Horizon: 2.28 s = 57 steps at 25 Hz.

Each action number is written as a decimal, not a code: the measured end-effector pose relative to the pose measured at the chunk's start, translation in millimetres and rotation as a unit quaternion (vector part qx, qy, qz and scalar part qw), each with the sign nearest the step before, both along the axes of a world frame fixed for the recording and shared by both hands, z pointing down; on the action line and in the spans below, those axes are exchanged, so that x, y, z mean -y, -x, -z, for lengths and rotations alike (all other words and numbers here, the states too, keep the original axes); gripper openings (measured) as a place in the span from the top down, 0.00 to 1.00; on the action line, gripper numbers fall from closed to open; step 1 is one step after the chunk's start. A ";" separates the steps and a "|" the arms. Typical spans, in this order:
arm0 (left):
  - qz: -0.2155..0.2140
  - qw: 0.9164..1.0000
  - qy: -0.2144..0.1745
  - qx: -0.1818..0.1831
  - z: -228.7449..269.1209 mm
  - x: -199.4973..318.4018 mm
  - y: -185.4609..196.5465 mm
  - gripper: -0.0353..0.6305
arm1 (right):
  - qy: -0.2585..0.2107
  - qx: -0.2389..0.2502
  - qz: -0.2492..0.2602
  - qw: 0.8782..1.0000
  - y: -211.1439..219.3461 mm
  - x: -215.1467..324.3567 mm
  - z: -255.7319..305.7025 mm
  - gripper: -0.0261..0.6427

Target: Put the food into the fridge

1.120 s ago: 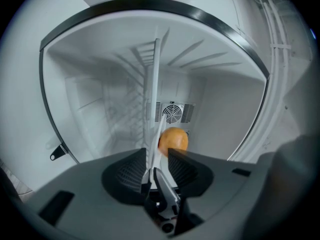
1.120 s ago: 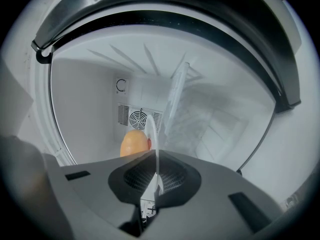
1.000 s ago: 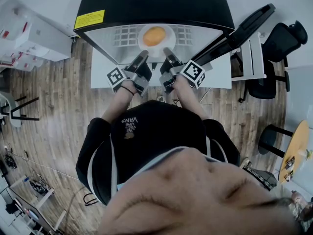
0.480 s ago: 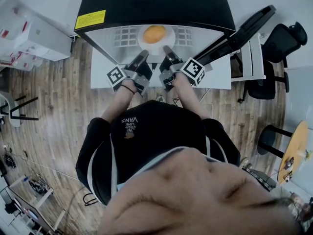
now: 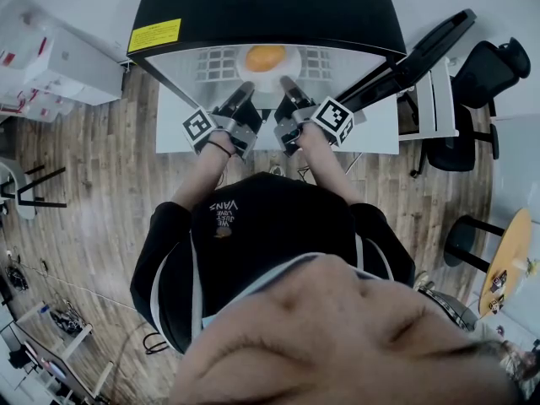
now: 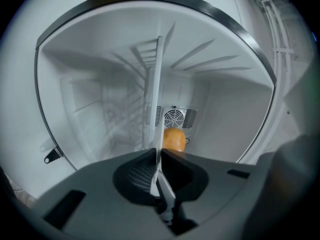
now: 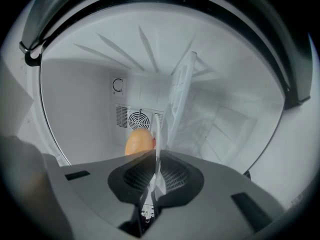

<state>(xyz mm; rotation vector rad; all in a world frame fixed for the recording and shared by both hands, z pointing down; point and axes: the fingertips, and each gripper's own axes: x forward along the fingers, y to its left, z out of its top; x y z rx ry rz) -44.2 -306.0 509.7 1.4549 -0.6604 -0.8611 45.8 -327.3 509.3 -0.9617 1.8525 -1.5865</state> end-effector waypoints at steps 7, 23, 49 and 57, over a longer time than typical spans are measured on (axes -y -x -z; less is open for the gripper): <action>0.005 1.000 -0.001 -0.001 4.0 0.8 0.3 0.89 | -0.009 0.011 0.002 1.000 -0.3 -4.2 5.3 0.89; 0.014 1.000 -0.001 -0.001 2.2 7.6 3.7 0.89 | -0.021 0.008 -0.002 1.000 0.7 0.2 7.8 0.86; 0.020 0.991 -0.070 0.109 9.1 -14.2 12.2 0.89 | -0.091 -0.117 -0.010 0.989 -14.7 -21.6 11.0 0.80; 0.015 0.986 -0.093 0.136 13.4 -20.4 9.1 0.89 | -0.109 -0.164 -0.013 0.980 -19.2 -30.9 9.0 0.82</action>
